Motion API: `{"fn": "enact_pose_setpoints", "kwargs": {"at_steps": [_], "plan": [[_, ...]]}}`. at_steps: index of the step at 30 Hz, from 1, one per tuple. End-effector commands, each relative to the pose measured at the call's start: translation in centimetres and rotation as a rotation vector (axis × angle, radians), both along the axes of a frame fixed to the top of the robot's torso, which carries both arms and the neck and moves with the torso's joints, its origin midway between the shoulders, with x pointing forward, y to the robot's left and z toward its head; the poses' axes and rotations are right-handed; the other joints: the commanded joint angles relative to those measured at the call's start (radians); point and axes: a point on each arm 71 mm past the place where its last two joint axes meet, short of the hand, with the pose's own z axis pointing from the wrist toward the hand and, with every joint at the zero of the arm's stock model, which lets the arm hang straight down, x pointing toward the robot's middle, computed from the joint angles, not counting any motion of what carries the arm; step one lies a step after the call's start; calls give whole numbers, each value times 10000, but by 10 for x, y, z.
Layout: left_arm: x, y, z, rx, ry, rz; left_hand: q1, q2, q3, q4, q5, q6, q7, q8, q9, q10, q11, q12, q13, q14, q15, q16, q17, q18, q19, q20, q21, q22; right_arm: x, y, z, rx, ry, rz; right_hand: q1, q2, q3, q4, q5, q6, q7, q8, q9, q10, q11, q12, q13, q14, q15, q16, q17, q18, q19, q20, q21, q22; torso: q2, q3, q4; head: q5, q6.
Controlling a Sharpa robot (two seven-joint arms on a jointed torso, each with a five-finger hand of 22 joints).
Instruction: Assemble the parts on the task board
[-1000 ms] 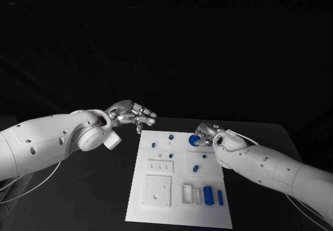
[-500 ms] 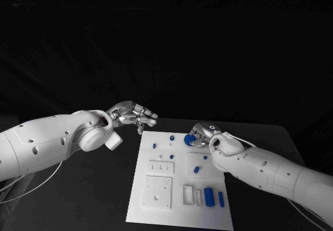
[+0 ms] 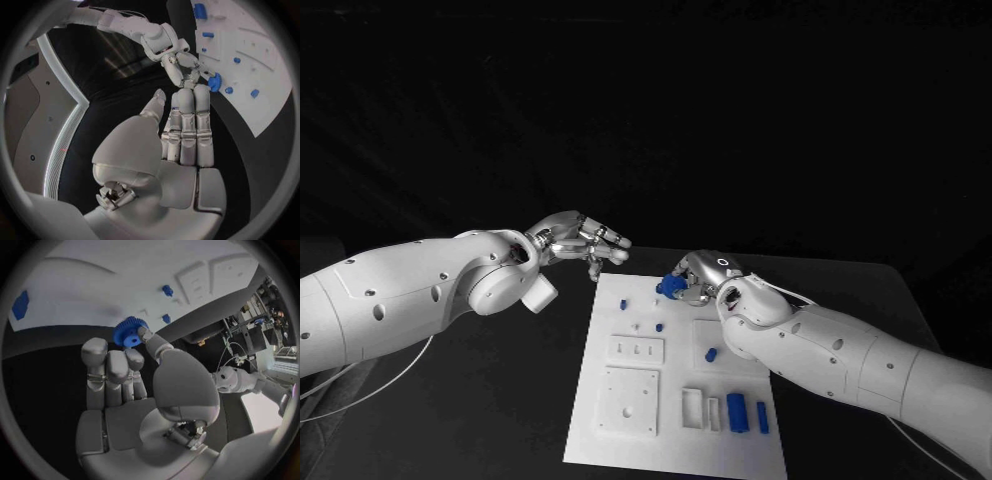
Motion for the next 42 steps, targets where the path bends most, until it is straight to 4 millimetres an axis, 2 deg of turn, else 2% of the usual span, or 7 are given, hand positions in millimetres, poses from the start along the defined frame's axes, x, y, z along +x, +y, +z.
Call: {"fn": "enact_pose_setpoints", "kwargs": {"at_steps": [1,9,14,17,19,36,42], "plan": [[-1,-3,1,-37,5,-213,-54,-57,-3,79,31,-23,60,-31,-3,-81,-17,-32,-10,58,31,-60,15,167,61,-21,-30,9,-2,8,2,-56,-259,91,1,-51,17,57,-14,958,-274,22,11,20,-53,-51,-9,17,-54,-47,-14,-159,-26,-64,-54,920,10,3,9,6,8],[-1,-7,1,-49,16,-299,-37,-62,8,98,33,-15,57,-31,-3,-75,-20,-32,-11,59,32,-87,23,163,74,-21,-100,86,-6,26,-8,-291,-94,422,9,-63,4,82,1,953,-274,21,10,23,-51,-42,-8,17,-55,-43,-16,-162,-23,-64,-60,919,30,9,49,-15,24],[-1,-9,1,-60,18,-351,-37,-62,8,98,33,-15,57,-31,-3,-75,-20,-32,-11,59,32,-87,23,163,74,-21,-100,86,-6,32,-13,-389,59,482,0,-71,-22,104,32,928,-269,20,7,12,-48,-61,-22,11,-53,-67,-37,-163,-28,-64,-90,912,58,-20,126,-76,40],[-1,-10,1,-60,23,-367,-37,-62,8,98,33,-15,57,-31,-3,-75,-20,-32,-11,59,32,-87,23,163,74,-21,-100,86,-6,34,-15,-439,130,511,3,-68,-39,105,41,922,-268,21,7,11,-47,-61,-23,11,-53,-71,-42,-163,-27,-64,-96,911,67,-32,145,-79,35],[-1,-10,1,-60,24,-371,-37,-62,8,98,33,-15,57,-31,-3,-75,-20,-32,-11,59,32,-87,23,163,74,-21,-100,86,-7,35,-17,-470,179,528,0,-63,-59,113,45,921,-270,21,8,13,-48,-53,-20,13,-52,-70,-42,-165,-28,-63,-104,910,57,-22,117,-42,15],[0,-13,1,-64,50,-477,-27,-71,16,102,32,-20,59,-31,-3,-80,-18,-33,-11,48,35,-119,26,157,74,-18,-172,163,-3,30,-31,-679,639,336,10,-1,-230,105,134,904,-270,21,8,-12,-45,-81,-49,3,-53,-114,-83,-174,-30,-67,-199,898,49,-11,91,8,-47],[0,-13,1,-64,63,-503,-41,-77,11,114,33,-25,61,-33,-4,-80,-16,-32,-10,46,38,-131,24,156,77,-16,-192,186,-3,28,-34,-708,734,287,0,2,-252,107,144,892,-266,21,7,-23,-42,-95,-58,2,-53,-125,-91,-175,-32,-67,-223,895,46,8,74,19,-49]]}}
